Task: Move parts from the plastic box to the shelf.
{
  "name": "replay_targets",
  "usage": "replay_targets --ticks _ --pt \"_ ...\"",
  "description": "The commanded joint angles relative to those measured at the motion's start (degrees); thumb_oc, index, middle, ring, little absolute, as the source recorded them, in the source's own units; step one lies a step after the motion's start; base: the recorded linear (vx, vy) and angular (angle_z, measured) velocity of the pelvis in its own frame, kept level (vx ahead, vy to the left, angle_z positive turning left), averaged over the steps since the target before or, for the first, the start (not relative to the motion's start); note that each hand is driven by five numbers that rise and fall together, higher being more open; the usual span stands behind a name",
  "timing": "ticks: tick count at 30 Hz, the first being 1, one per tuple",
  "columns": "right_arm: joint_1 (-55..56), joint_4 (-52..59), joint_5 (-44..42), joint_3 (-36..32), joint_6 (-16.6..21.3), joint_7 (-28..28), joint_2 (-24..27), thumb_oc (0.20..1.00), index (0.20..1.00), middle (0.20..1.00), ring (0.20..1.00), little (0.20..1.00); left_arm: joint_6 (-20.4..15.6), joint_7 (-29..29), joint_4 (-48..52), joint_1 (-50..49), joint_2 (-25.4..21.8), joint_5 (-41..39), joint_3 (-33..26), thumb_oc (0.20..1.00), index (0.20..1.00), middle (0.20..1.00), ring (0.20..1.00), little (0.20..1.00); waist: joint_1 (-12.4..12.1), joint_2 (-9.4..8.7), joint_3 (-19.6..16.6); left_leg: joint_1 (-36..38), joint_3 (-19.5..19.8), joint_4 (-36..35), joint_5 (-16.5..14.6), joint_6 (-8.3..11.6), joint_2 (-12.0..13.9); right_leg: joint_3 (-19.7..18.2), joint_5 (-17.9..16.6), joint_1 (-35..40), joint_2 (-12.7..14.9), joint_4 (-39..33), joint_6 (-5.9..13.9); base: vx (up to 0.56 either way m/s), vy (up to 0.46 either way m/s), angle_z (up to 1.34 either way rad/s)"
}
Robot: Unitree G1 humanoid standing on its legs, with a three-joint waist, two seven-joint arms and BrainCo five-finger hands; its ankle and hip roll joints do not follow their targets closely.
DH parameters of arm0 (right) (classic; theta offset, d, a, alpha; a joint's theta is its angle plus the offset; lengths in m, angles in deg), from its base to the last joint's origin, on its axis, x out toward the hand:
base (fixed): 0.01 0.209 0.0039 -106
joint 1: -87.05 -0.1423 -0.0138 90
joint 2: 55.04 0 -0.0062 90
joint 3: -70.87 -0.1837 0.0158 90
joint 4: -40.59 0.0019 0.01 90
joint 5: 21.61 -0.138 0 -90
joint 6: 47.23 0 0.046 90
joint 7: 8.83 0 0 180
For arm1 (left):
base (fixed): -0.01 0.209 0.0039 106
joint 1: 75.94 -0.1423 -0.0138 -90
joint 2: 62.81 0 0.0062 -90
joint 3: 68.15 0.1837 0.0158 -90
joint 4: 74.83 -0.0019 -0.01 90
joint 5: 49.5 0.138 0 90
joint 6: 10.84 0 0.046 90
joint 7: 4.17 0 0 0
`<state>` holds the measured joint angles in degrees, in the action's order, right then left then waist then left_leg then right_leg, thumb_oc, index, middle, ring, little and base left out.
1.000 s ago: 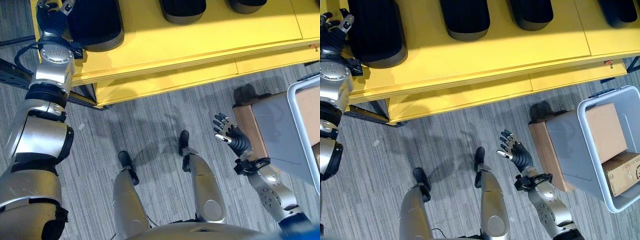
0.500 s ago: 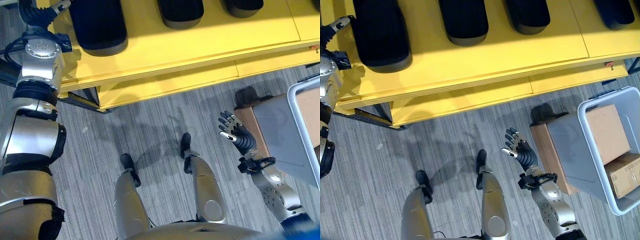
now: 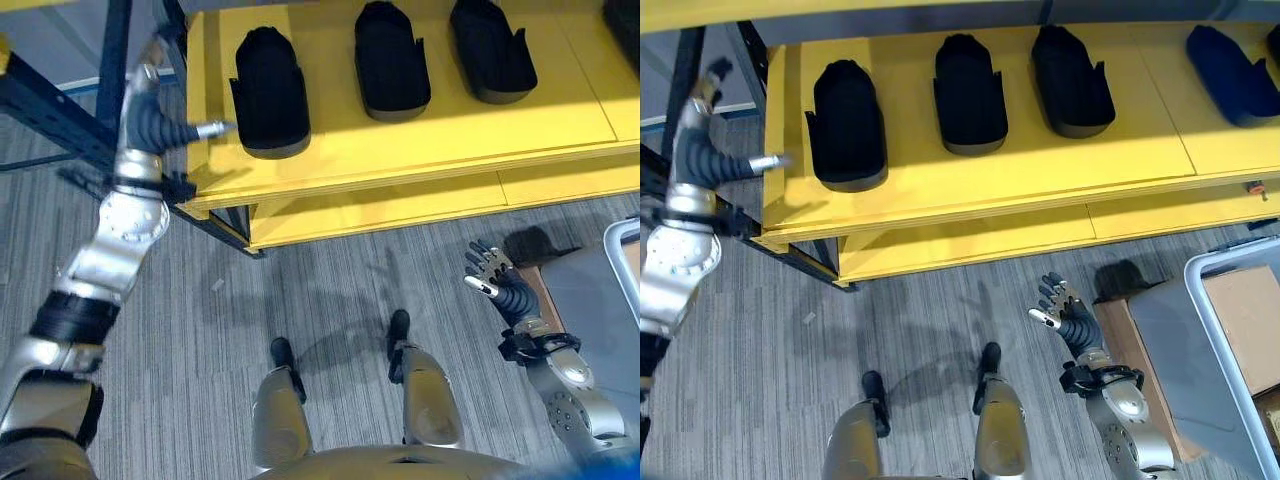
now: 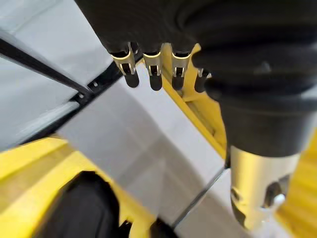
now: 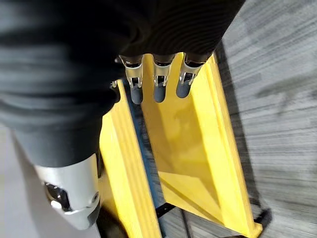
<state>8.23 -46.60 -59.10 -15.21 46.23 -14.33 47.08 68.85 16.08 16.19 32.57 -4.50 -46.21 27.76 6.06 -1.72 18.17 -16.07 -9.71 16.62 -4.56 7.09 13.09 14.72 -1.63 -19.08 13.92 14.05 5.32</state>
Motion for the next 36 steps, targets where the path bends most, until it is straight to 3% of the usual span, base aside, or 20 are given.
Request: replay_targets --ticks 1,5,7,20,36 --pt "0.1 4.0 1.0 -2.8 2.4 -0.9 1.2 1.0 1.0 1.0 1.0 1.0 -2.9 -2.4 1.0 4.7 1.1 5.5 -1.4 1.0 1.0 1.0 1.0 1.0 1.0 -1.17 -1.2 1.7 0.6 0.2 1.4 2.12 2.8 -2.8 -0.2 3.6 3.8 0.1 5.34 0.03 0.004 0.05" --pt "0.7 5.9 1.5 -4.0 2.7 0.1 0.5 1.0 1.0 1.0 1.0 1.0 -2.1 -3.5 5.6 -4.1 10.4 13.8 -0.9 1.0 1.0 1.0 1.0 1.0 1.0 -1.41 -0.7 1.3 0.3 0.8 1.3 1.72 3.0 -3.0 0.1 2.9 3.8 0.7 5.15 -0.01 -0.004 -0.06" --pt "1.0 6.6 1.5 -4.8 3.0 0.8 0.3 1.0 1.0 1.0 1.0 1.0 -1.6 -3.6 6.1 -6.5 11.3 16.2 -0.3 1.0 1.0 1.0 1.0 1.0 1.0 -1.6 -0.2 0.6 0.3 0.9 1.4 1.52 3.0 -3.1 0.1 2.1 3.8 1.0 5.19 -0.01 -0.001 -0.06" --pt "1.8 6.5 1.7 -5.0 3.6 3.0 0.2 1.0 1.0 1.0 1.0 1.0 1.7 -2.8 -0.2 -10.0 11.6 25.5 3.1 1.0 1.0 1.0 1.0 1.0 0.5 -2.7 1.8 -1.9 0.6 1.8 1.8 1.0 3.2 -3.3 0.0 -0.3 3.6 2.0 4.96 0.0 0.0 0.0" --pt "0.3 5.9 0.9 -4.9 3.6 3.4 0.2 1.0 1.0 1.0 1.0 1.0 5.4 -0.6 -9.5 -3.9 11.2 32.0 4.5 1.0 1.0 1.0 1.0 1.0 1.4 -2.75 2.3 -3.9 0.5 3.2 1.5 1.16 3.3 -4.3 0.0 -3.0 3.6 3.5 4.85 0.0 0.001 -0.01"
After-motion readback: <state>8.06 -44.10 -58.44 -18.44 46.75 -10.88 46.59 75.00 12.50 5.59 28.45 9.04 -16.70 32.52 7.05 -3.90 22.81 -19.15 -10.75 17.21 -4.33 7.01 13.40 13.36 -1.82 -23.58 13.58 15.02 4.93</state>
